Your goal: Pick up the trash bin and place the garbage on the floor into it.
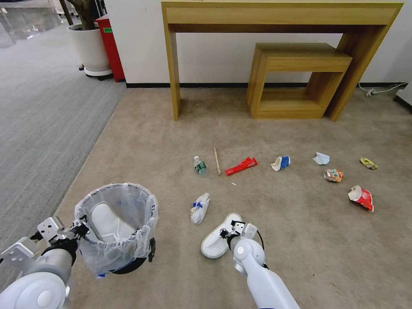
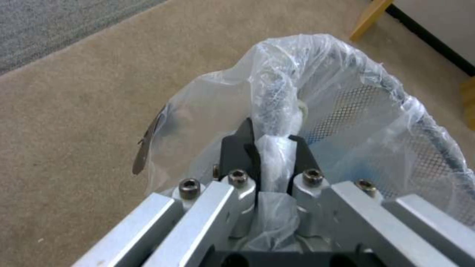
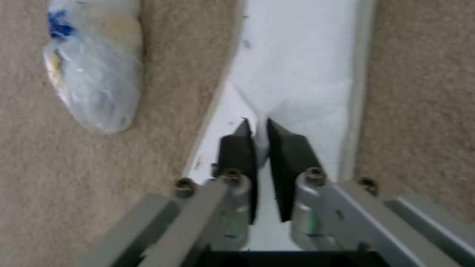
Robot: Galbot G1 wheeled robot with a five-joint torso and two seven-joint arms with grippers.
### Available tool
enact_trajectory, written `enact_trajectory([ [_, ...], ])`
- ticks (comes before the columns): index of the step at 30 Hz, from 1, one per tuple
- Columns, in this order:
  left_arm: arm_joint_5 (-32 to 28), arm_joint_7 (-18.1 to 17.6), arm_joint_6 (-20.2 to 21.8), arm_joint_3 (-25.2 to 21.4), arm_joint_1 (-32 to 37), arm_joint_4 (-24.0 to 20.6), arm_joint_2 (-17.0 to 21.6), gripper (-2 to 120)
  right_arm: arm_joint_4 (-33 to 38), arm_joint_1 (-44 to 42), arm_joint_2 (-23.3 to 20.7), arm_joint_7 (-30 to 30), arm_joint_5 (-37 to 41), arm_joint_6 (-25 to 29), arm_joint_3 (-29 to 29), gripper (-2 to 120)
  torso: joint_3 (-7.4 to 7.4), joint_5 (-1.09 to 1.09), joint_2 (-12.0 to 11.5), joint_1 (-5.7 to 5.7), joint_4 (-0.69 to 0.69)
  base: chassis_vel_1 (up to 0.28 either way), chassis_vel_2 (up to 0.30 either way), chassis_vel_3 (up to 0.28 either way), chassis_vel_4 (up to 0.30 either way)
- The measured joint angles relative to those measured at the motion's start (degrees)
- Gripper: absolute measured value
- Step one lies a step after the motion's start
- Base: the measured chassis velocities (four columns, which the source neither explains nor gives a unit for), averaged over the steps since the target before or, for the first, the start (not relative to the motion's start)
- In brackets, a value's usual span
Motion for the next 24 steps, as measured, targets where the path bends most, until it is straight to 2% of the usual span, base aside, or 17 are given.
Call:
enact_trajectory([
  [2,0.0,0.0,0.0,0.1,0.0,0.2,0.1,3,-0.4,-0.1,-0.1,-0.2,-0.5,0.1,0.0,0,0.00,0.00,0.0,0.00,0.00,0.000,0.000,0.000,0.000],
  [7,-0.1,0.0,0.0,0.1,-0.1,0.5,0.4,3,-0.9,-0.2,-0.4,-0.8,-1.9,0.9,0.0,0,0.00,0.00,0.0,0.00,0.00,0.000,0.000,0.000,0.000],
  [12,-0.6,0.0,0.0,-0.1,-0.3,0.9,0.6,3,2.5,-1.5,-2.0,-3.4,-3.5,5.1,-0.6,0,0.00,0.01,0.0,0.00,0.01,0.000,0.000,0.000,0.000],
  [14,-1.8,-0.1,0.0,0.0,-0.3,1.1,0.6,3,9.1,-4.1,-4.5,-8.0,-5.4,10.7,-1.3,0,0.00,0.01,0.0,0.00,0.00,0.000,0.000,0.000,0.000],
  [15,-1.8,-0.1,0.0,0.0,-0.3,1.1,0.6,3,9.1,-4.1,-4.5,-8.0,-5.4,10.7,-1.3,0,0.00,0.01,0.0,0.00,0.00,0.000,0.000,0.000,0.000],
  [18,-3.4,-0.2,-0.1,1.5,0.1,1.1,-0.2,3,19.6,-7.0,-7.7,-14.7,-6.9,18.3,-1.2,0,-0.01,0.00,0.0,0.00,-0.01,0.000,0.000,0.000,0.000],
  [20,-3.6,-0.2,-0.2,2.0,0.2,1.2,-0.4,3,21.6,-7.5,-8.4,-16.4,-7.1,20.1,-0.9,0,-0.01,0.00,0.0,0.00,0.00,0.000,0.000,0.000,0.000],
  [21,-3.7,-0.3,-0.2,3.1,0.3,1.2,-1.0,3,25.1,-8.1,-9.7,-20.7,-8.0,24.0,0.0,0,-0.01,0.01,0.0,0.00,0.00,0.000,0.000,0.000,0.000],
  [22,-3.7,-0.3,-0.3,3.7,0.3,1.2,-1.3,3,26.8,-8.3,-10.5,-23.2,-8.5,26.1,0.5,0,-0.01,0.00,0.0,0.00,0.00,0.000,0.000,0.000,0.000],
  [23,-3.7,-0.3,-0.3,3.7,0.3,1.2,-1.3,3,26.8,-8.3,-10.5,-23.2,-8.5,26.1,0.5,0,-0.01,0.00,0.0,0.00,0.00,0.000,0.000,0.000,0.000],
  [24,-3.6,-0.3,-0.4,4.5,0.3,1.2,-1.6,3,28.5,-8.4,-11.5,-26.7,-8.5,28.7,0.9,0,-0.01,0.00,0.0,0.00,-0.01,0.000,0.000,0.000,0.000],
])
